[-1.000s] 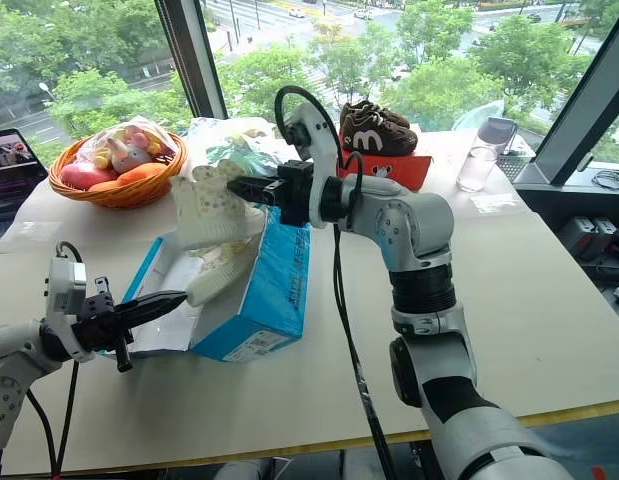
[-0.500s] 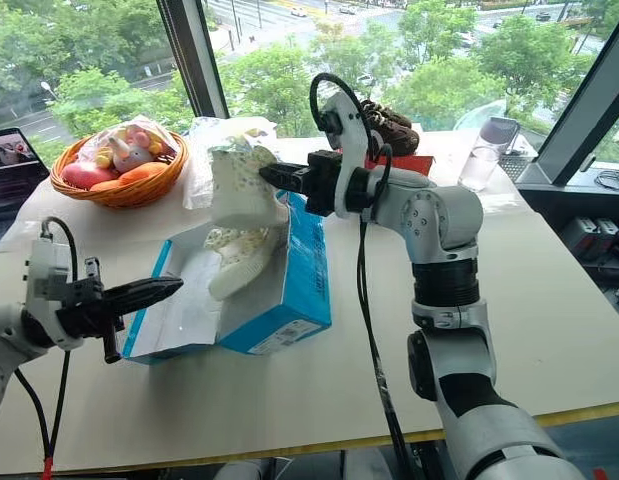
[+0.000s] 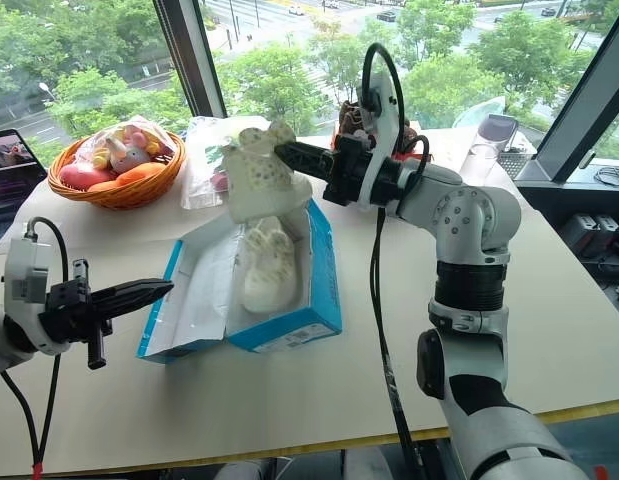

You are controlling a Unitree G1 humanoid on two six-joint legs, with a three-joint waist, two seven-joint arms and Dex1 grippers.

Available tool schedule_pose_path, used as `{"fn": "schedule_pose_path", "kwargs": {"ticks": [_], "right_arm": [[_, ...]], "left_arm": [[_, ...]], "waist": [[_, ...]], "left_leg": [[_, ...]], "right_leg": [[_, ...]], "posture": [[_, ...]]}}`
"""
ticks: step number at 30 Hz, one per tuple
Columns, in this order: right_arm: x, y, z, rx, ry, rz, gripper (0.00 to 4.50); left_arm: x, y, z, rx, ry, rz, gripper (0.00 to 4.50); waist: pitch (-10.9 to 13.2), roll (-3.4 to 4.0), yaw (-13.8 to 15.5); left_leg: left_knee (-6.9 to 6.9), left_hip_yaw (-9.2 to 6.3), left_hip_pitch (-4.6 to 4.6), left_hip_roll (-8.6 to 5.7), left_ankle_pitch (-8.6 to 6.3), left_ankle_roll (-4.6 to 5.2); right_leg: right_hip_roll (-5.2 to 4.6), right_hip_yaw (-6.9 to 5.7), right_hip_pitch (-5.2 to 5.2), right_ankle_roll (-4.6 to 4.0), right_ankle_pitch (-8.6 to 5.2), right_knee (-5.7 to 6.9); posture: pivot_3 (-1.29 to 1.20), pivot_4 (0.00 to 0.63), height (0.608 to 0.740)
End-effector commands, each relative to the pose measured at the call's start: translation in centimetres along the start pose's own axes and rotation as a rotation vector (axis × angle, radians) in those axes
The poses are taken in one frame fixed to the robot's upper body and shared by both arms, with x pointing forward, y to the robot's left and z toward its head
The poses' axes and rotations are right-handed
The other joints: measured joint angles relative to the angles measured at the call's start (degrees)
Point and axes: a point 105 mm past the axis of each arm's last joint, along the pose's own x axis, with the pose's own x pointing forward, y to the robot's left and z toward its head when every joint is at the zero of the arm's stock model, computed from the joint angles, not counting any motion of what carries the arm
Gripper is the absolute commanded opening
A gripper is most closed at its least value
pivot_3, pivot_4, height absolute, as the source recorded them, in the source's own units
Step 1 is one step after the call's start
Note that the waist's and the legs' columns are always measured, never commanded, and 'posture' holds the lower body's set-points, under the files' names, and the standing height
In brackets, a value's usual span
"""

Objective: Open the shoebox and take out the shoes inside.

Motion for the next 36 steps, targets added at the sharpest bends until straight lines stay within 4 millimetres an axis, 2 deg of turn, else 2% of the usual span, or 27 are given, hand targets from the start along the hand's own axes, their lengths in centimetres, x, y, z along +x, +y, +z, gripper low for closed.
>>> {"fn": "schedule_pose_path", "kwargs": {"ticks": [1, 6, 11, 12, 15, 21, 23, 27, 30, 33, 36], "right_arm": [[-3.4, -3.1, 0.5, -0.111, -0.012, -0.172, 0.02], [-9.4, -8.3, -2.1, -0.169, 0.111, -0.444, 0.02], [-13.2, -11.8, -4.9, -0.199, 0.207, -0.663, 0.02], [-14.1, -12.6, -6.1, -0.214, 0.253, -0.715, 0.02], [-15.9, -13.9, -8.5, -0.261, 0.362, -0.808, 0.02], [-17.7, -14.8, -10.8, -0.291, 0.444, -0.896, 0.02], [-17.8, -14.6, -10.6, -0.280, 0.422, -0.889, 0.83], [-17.3, -13.5, -9.8, -0.306, 0.433, -0.824, 2.13], [-17.8, -12.8, -9.4, -0.375, 0.527, -0.787, 3.17], [-18.4, -11.7, -7.8, -0.428, 0.575, -0.736, 4.16], [-18.4, -10.5, -5.5, -0.473, 0.564, -0.691, 4.16]], "left_arm": [[0.5, -0.7, 0.9, 0.032, -0.043, -0.044, 0.00], [1.6, -0.9, 0.2, -0.003, -0.064, -0.076, 0.00], [2.6, -1.8, -0.7, -0.040, -0.064, -0.136, 0.00], [2.7, -1.8, -0.8, -0.045, -0.067, -0.141, 0.00], [2.9, -1.8, -0.9, -0.052, -0.071, -0.146, 0.00], [3.1, -1.7, -1.2, -0.055, -0.064, -0.142, 0.00], [3.1, -1.6, -1.2, -0.052, -0.063, -0.141, 0.00], [3.0, -1.4, -1.1, -0.043, -0.057, -0.137, 0.00], [3.0, -1.3, -1.0, -0.039, -0.054, -0.137, 0.00], [3.0, -1.3, -1.0, -0.039, -0.053, -0.138, 0.00], [3.0, -1.3, -1.0, -0.042, -0.052, -0.135, 0.00]], "waist": [[0.0, 0.00, 0.2], [0.1, 0.09, 0.4], [0.1, 0.10, -0.2], [0.1, 0.10, -0.3], [0.1, 0.09, -0.3], [0.1, 0.08, 0.3], [0.1, 0.07, 0.4], [0.1, 0.07, 0.5], [0.1, 0.07, 0.5], [0.1, 0.07, 0.4], [0.1, 0.05, 0.3]], "left_leg": [[-0.01, 0.01, -0.01, 0.00, 0.00, 0.00], [0.03, 0.10, -0.02, -0.01, 0.00, 0.01], [0.05, 0.41, 0.08, 0.03, -0.01, 0.02], [0.06, 0.45, 0.10, 0.04, -0.01, 0.02], [0.11, 0.56, 0.15, 0.04, -0.01, 0.03], [0.29, 0.77, 0.20, 0.00, -0.01, 0.03], [0.29, 0.79, 0.20, 0.00, -0.01, 0.03], [0.29, 0.79, 0.14, -0.01, -0.01, 0.03], [0.29, 0.86, 0.15, -0.01, -0.01, 0.03], [0.29, 0.89, 0.15, 0.00, -0.02, 0.04], [0.29, 0.95, 0.17, 0.00, -0.02, 0.05]], "right_leg": [[0.00, 0.00, -0.01, 0.00, 0.00, 0.00], [-0.02, 0.06, 0.01, 0.02, -0.01, -0.01], [0.01, 0.33, 0.03, 0.07, 0.01, 0.06], [0.02, 0.37, 0.04, 0.08, 0.01, 0.06], [0.04, 0.51, 0.07, 0.15, 0.05, 0.07], [0.03, 0.76, 0.16, 0.33, 0.16, 0.03], [0.03, 0.78, 0.16, 0.33, 0.16, 0.02], [0.02, 0.78, 0.14, 0.37, 0.18, -0.06], [0.02, 0.84, 0.14, 0.41, 0.20, -0.08], [0.02, 0.84, 0.14, 0.41, 0.20, -0.10], [0.02, 0.88, 0.14, 0.41, 0.20, -0.11]], "posture": [[0.00, 0.150, 0.740], [0.00, 0.150, 0.740], [0.00, 0.150, 0.740], [0.00, 0.150, 0.740], [0.00, 0.150, 0.740], [0.00, 0.150, 0.740], [0.00, 0.150, 0.740], [0.00, 0.150, 0.740], [0.00, 0.150, 0.740], [0.00, 0.150, 0.740], [0.00, 0.150, 0.740]]}}
